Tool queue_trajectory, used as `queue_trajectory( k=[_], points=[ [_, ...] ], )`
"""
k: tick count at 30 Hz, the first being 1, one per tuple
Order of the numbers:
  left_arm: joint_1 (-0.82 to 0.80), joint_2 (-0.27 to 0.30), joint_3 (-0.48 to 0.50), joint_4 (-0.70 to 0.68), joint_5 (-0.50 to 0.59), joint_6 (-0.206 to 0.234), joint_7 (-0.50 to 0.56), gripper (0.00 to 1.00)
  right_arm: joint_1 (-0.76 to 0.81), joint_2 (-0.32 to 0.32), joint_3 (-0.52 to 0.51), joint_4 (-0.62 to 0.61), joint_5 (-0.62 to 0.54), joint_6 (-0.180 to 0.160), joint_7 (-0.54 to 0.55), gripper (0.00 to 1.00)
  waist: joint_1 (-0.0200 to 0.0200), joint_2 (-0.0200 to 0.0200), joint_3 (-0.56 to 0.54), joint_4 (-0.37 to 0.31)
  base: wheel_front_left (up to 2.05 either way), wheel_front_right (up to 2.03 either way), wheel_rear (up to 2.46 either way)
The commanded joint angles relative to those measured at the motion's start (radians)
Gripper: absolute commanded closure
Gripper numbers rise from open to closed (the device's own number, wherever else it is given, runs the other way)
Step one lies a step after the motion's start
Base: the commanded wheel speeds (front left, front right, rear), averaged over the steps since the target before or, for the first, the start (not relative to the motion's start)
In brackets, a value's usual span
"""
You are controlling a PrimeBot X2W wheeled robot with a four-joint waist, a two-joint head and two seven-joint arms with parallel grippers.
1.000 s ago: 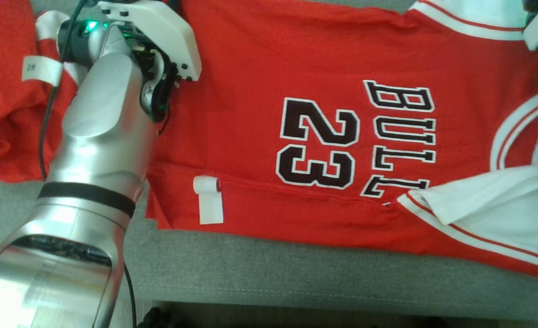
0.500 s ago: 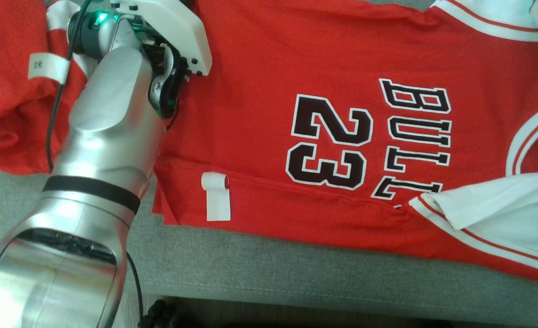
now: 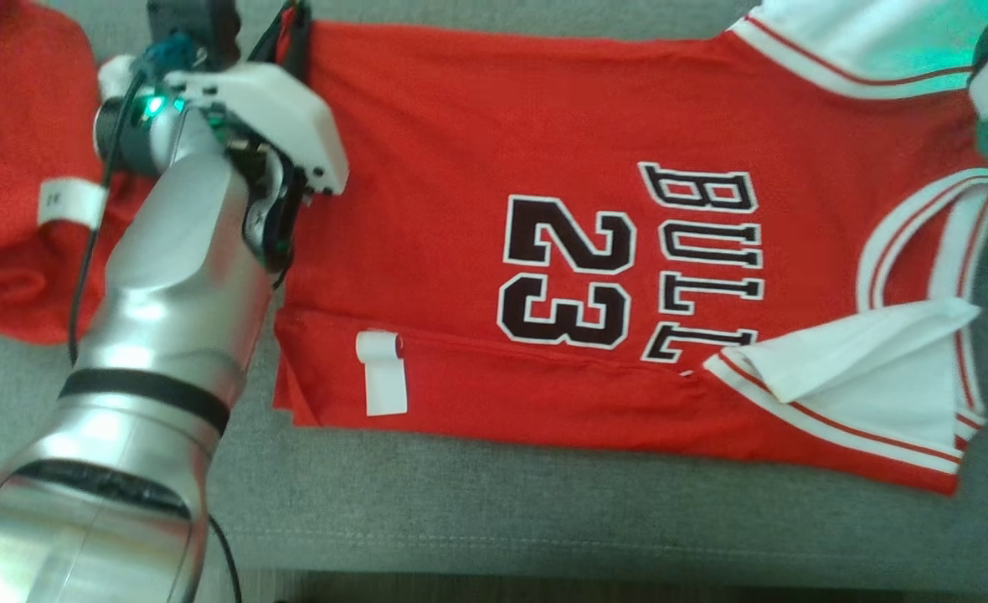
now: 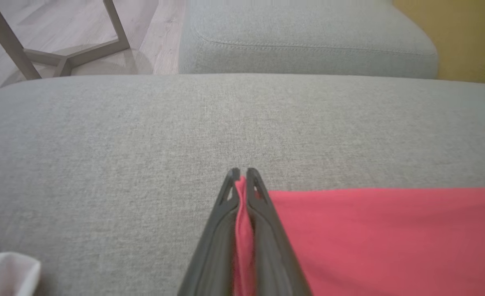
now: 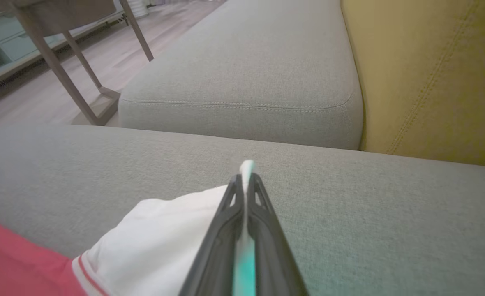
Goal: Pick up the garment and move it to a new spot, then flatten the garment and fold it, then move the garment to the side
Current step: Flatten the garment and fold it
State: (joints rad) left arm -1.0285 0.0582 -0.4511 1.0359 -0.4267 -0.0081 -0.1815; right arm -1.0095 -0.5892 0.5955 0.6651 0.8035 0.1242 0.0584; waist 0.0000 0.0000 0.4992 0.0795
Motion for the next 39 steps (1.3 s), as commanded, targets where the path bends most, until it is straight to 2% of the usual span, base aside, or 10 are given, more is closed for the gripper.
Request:
queue_trajectory(
  k=[1,7,15,20,27,37,38,39],
  points=[
    [0.0,0.053,0.019,-0.037,-0.01,0.002,-0.017,1.0,0.04,-0.03,0.004,-0.051,0.016,0.007,-0.023,1.0,0.0,0.0,-0.034,-0.02,0.0,0.0,0.0],
    [0.099,0.092,0.021,-0.105,-0.023,0.002,-0.025,1.0,0.182,-0.047,0.003,-0.178,0.065,0.007,-0.064,1.0,0.0,0.0,-0.092,-0.046,0.0,0.0,0.0],
    [0.288,0.146,0.03,-0.266,-0.052,0.018,-0.022,1.0,0.464,-0.034,-0.072,-0.319,0.137,0.007,-0.092,1.0,0.0,0.0,-0.144,-0.076,0.0,0.0,0.0],
    [0.412,0.182,0.05,-0.412,-0.07,0.057,-0.023,1.0,0.635,-0.001,-0.147,-0.369,0.155,0.007,-0.091,1.0,0.0,0.0,-0.169,-0.096,0.0,0.0,0.0],
    [0.574,0.236,0.065,-0.651,-0.08,0.121,0.005,1.0,0.813,0.065,-0.245,-0.443,0.122,0.007,-0.058,1.0,0.0,0.0,-0.196,-0.114,0.0,0.0,0.0],
    [0.759,0.276,0.068,-0.839,-0.121,0.183,0.111,1.0,0.966,0.171,-0.36,-0.536,0.019,0.007,0.024,1.0,0.0,0.0,-0.211,-0.122,0.0,0.0,0.0],
    [0.773,0.278,0.068,-0.845,-0.126,0.186,0.118,0.84,0.978,0.182,-0.369,-0.543,0.007,0.007,0.035,0.82,0.0,0.0,-0.211,-0.122,0.0,0.0,0.0],
    [0.786,0.278,0.068,-0.845,-0.133,0.188,0.126,0.52,0.989,0.192,-0.377,-0.549,-0.008,0.007,0.046,0.53,0.0,0.0,-0.214,-0.122,0.0,0.0,0.0]
  ],
)
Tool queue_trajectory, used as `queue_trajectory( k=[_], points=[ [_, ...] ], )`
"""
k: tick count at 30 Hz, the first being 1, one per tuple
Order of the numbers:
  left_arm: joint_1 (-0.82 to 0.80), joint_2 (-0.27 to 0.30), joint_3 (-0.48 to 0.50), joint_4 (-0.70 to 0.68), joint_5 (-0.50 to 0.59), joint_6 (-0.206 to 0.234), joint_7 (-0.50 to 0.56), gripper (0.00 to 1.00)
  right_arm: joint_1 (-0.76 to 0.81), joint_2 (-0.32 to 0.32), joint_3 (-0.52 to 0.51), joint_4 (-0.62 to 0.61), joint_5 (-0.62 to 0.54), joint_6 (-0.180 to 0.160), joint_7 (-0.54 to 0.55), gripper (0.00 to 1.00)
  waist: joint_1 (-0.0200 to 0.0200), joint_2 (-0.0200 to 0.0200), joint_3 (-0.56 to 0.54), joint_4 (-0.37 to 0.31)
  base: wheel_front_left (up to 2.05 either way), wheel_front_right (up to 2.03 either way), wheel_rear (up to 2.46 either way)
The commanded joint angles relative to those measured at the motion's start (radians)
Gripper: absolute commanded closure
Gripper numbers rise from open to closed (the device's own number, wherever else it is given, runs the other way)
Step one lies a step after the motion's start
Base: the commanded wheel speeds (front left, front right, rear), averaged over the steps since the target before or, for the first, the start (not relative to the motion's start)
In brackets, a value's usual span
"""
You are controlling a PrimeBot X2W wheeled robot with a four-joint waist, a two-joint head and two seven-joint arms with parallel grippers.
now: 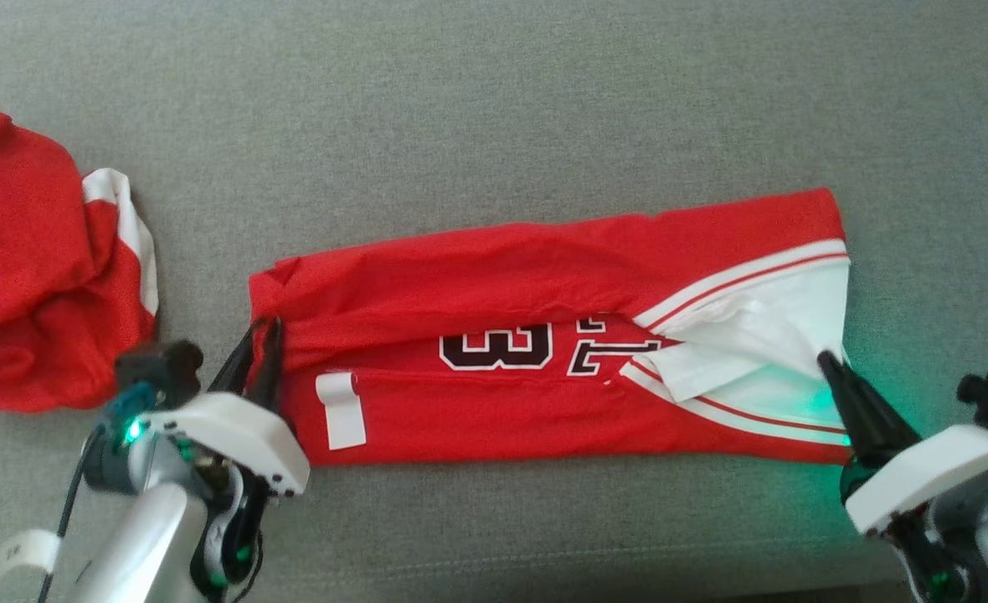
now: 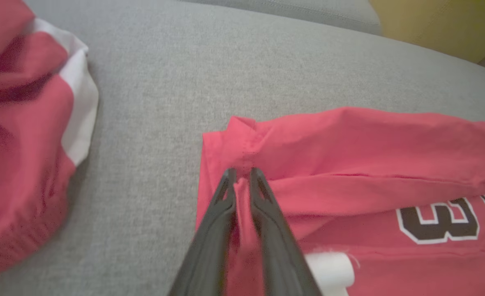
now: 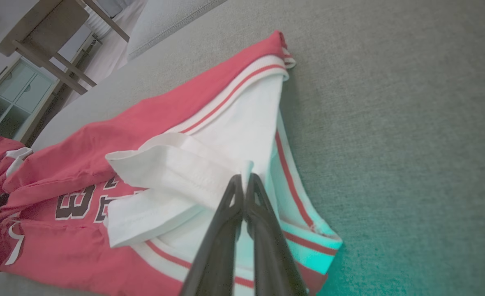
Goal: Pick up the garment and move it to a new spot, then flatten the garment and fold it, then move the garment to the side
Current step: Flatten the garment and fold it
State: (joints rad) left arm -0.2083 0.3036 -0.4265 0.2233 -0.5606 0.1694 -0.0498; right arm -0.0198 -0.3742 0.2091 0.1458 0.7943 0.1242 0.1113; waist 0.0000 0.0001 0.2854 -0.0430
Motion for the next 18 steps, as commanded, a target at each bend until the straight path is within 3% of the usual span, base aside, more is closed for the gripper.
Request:
queue_trajectory(
  k=[1,2,9,18],
  points=[
    [-0.022,0.033,0.043,-0.032,-0.005,0.011,-0.002,0.0,0.01,-0.012,0.002,-0.036,-0.012,0.007,0.002,0.08,0.0,-0.0001,-0.003,0.0,0.0,0.0,0.0],
    [-0.012,0.033,0.044,-0.032,-0.009,0.013,-0.001,0.0,0.02,-0.003,-0.006,-0.041,-0.025,0.007,0.01,0.0,0.0,-0.0001,-0.004,-0.001,0.0,0.0,0.0],
    [0.048,0.036,0.053,-0.026,0.02,0.069,-0.06,0.0,0.08,0.05,-0.086,-0.099,-0.189,0.007,-0.001,0.0,0.0,-0.0001,-0.032,-0.002,0.0,0.0,0.0],
    [0.099,0.011,0.052,-0.166,0.125,0.177,-0.183,0.0,0.088,0.142,-0.189,-0.286,-0.421,0.007,-0.097,0.0,0.0,-0.0001,-0.079,-0.002,0.0,0.0,0.0]
  ],
)
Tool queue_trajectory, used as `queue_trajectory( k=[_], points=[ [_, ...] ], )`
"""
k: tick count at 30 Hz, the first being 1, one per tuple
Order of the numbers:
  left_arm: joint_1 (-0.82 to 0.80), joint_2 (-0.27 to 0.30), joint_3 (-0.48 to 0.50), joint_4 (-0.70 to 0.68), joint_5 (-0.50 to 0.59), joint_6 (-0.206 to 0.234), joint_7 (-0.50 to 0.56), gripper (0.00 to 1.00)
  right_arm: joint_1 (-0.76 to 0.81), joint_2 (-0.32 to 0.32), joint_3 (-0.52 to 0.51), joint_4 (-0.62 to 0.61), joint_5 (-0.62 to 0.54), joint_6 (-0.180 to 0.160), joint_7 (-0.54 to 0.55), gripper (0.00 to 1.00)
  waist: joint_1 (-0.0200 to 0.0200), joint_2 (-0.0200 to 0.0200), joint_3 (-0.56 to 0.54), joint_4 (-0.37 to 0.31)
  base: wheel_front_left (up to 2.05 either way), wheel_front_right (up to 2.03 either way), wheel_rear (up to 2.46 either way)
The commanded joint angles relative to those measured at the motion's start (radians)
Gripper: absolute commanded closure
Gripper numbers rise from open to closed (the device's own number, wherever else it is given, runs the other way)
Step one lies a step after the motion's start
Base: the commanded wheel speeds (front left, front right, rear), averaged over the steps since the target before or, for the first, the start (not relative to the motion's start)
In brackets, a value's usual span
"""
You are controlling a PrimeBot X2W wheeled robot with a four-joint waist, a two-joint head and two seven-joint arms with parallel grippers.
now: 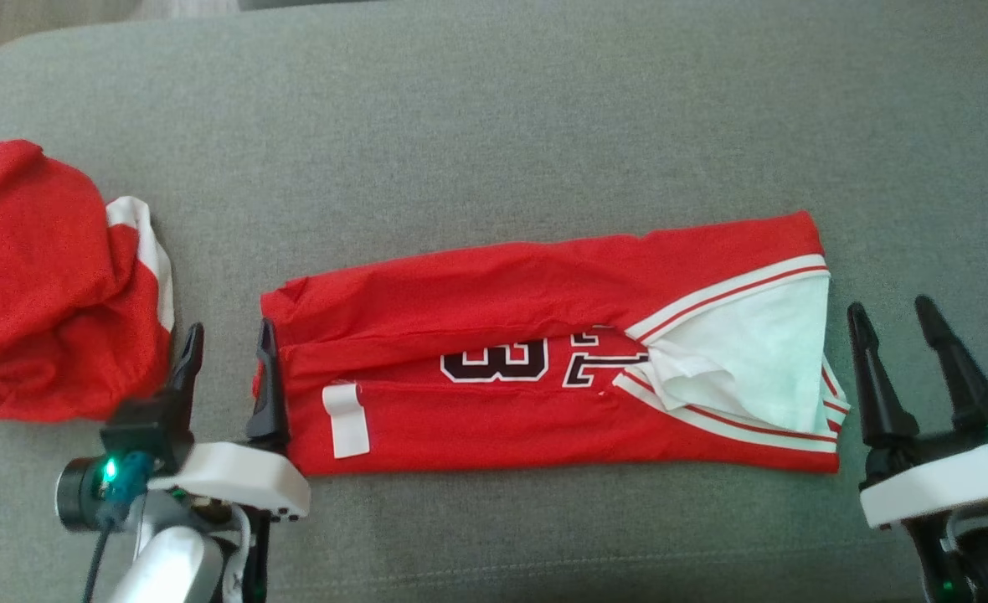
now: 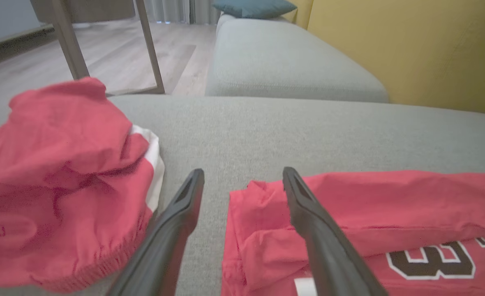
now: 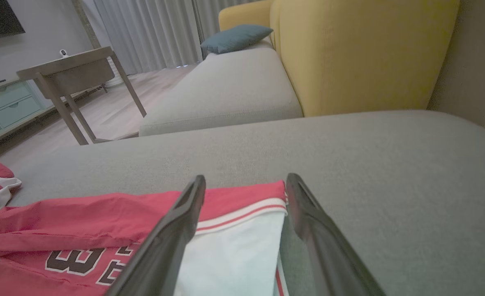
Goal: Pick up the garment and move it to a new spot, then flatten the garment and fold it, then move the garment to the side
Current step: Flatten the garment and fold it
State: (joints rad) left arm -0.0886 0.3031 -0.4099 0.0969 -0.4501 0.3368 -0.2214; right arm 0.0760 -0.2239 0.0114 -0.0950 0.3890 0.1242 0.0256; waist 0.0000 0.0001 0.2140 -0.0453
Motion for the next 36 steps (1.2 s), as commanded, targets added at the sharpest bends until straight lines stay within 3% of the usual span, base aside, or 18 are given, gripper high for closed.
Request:
queue_trajectory(
  k=[1,7,22,36],
  points=[
    [-0.018,0.012,0.032,-0.057,0.028,0.017,-0.016,0.0,-0.011,-0.003,0.005,-0.064,-0.039,0.007,-0.014,0.0,0.0,-0.0001,-0.014,0.0,0.0,0.0,0.0],
    [-0.01,0.017,-0.003,-0.133,0.079,0.041,-0.011,0.0,-0.006,0.034,-0.005,-0.124,-0.103,0.007,0.004,0.0,0.0,-0.0001,-0.04,-0.001,0.0,0.0,0.0],
    [-0.021,0.026,-0.018,-0.155,0.094,0.059,0.016,0.0,0.004,0.057,-0.011,-0.11,-0.106,0.007,0.016,0.0,0.0,-0.0001,-0.02,-0.008,0.0,0.0,0.0],
    [-0.104,0.003,-0.039,-0.168,0.116,0.055,0.007,0.0,-0.077,-0.02,-0.012,0.104,-0.043,0.007,0.119,0.0,0.0,-0.0001,0.103,0.043,0.0,0.0,0.0]
  ],
)
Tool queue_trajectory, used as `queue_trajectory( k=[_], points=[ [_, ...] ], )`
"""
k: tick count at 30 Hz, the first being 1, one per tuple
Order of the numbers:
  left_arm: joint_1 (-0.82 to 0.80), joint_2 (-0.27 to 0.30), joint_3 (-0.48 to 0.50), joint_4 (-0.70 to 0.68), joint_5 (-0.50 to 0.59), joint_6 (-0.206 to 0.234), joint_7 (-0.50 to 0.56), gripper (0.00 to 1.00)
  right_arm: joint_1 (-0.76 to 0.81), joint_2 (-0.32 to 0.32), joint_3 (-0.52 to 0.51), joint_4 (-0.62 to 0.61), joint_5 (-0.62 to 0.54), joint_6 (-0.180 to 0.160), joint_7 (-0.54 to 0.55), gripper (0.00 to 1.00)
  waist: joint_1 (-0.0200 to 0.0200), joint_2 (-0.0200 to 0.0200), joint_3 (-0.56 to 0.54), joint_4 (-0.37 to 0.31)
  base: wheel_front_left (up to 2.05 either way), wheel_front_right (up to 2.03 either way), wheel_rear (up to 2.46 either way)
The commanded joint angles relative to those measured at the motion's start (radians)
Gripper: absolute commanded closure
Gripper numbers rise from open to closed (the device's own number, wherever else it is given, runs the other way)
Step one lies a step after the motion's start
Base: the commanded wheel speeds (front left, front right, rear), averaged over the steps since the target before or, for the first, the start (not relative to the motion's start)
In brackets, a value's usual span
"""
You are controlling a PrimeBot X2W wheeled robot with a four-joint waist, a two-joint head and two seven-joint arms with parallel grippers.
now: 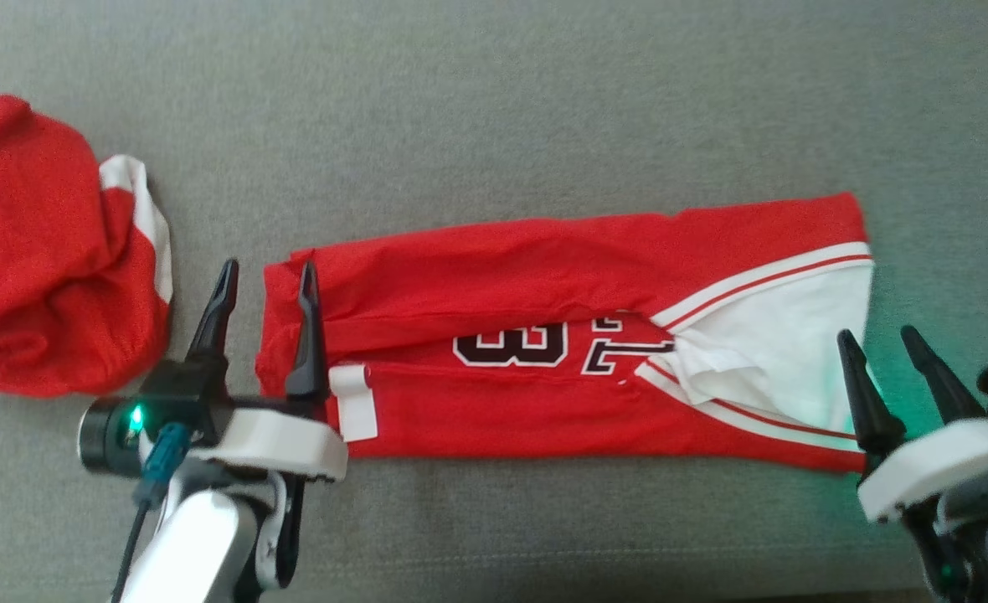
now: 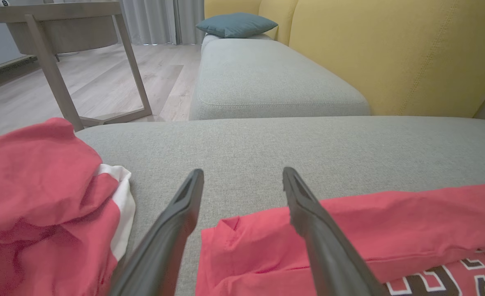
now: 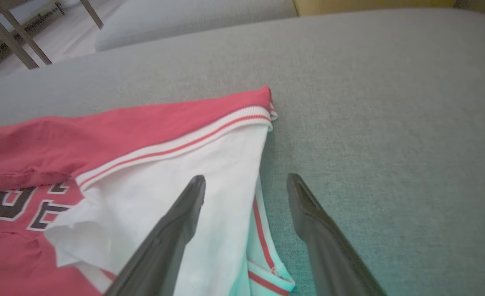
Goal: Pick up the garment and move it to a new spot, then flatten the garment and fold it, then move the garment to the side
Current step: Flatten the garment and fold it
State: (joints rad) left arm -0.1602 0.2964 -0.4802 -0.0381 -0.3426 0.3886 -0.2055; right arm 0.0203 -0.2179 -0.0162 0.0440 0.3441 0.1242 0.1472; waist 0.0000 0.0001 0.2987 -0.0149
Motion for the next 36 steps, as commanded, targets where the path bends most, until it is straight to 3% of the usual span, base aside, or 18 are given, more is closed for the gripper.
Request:
queue_trajectory(
  k=[1,10,11,12,13,18,30,36],
  points=[
    [-0.04,0.007,0.028,-0.033,0.011,0.003,-0.011,0.0,-0.034,-0.032,0.02,-0.02,0.012,0.007,0.01,0.0,0.0,-0.0001,0.029,0.017,0.0,0.0,0.0],
    [-0.08,-0.018,0.018,-0.011,0.019,-0.001,-0.029,0.0,-0.094,-0.078,0.071,0.061,0.109,0.007,0.179,0.01,0.0,-0.0001,0.076,0.039,0.0,0.0,0.0],
    [-0.082,-0.02,0.018,-0.009,0.019,-0.002,-0.03,0.0,-0.092,-0.081,0.075,0.062,0.118,0.007,0.199,0.45,0.0,-0.0001,0.077,0.04,0.0,0.0,0.0],
    [-0.083,-0.022,0.017,-0.006,0.019,-0.002,-0.032,0.0,-0.09,-0.082,0.078,0.062,0.131,0.007,0.219,0.83,0.0,-0.0001,0.077,0.04,0.0,0.0,0.0],
    [-0.084,-0.022,0.018,-0.003,0.018,-0.004,-0.033,0.0,-0.087,-0.085,0.078,0.061,0.139,0.007,0.238,1.0,0.0,-0.0001,0.075,0.04,0.0,0.0,0.0],
    [-0.082,-0.023,0.02,0.01,0.017,-0.004,-0.039,0.0,-0.077,-0.096,0.049,0.035,0.158,0.007,0.256,1.0,0.0,-0.0001,0.056,0.031,0.0,0.0,0.0],
    [-0.058,-0.018,0.015,0.019,0.011,-0.004,-0.043,0.0,-0.021,-0.184,-0.155,0.021,0.119,0.007,0.255,1.0,0.0,-0.0001,-0.012,0.003,0.0,0.0,0.0],
    [-0.037,-0.013,0.012,0.027,-0.001,-0.008,-0.043,0.0,-0.029,-0.218,-0.137,-0.06,0.097,0.007,0.271,1.0,0.0,-0.0001,-0.061,-0.011,0.0,0.0,0.0]
  ],
)
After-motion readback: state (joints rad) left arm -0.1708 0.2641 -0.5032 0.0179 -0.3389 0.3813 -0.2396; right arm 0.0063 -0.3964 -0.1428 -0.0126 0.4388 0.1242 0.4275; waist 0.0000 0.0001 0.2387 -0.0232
